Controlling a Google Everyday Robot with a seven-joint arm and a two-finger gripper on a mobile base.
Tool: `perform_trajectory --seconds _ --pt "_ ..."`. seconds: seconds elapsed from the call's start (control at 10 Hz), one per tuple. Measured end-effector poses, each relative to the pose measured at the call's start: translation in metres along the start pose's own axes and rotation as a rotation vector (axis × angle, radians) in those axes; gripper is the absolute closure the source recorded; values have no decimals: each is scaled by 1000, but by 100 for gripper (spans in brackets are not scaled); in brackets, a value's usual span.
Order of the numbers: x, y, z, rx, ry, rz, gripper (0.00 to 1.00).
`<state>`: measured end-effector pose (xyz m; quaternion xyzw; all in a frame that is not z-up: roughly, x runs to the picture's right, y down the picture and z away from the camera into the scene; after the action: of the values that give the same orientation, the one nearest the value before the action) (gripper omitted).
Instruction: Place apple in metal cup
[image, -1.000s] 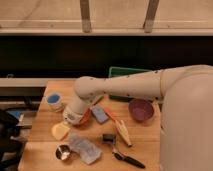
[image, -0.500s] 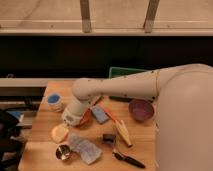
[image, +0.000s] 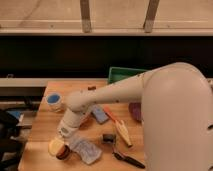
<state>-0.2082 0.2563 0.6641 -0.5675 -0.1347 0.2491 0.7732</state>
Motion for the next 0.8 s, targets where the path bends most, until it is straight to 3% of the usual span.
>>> perform_trajectory --seconds 0.2,0.8 --pt "6 1 1 2 0 26 96" --pt "17 3 7 -11 31 75 38"
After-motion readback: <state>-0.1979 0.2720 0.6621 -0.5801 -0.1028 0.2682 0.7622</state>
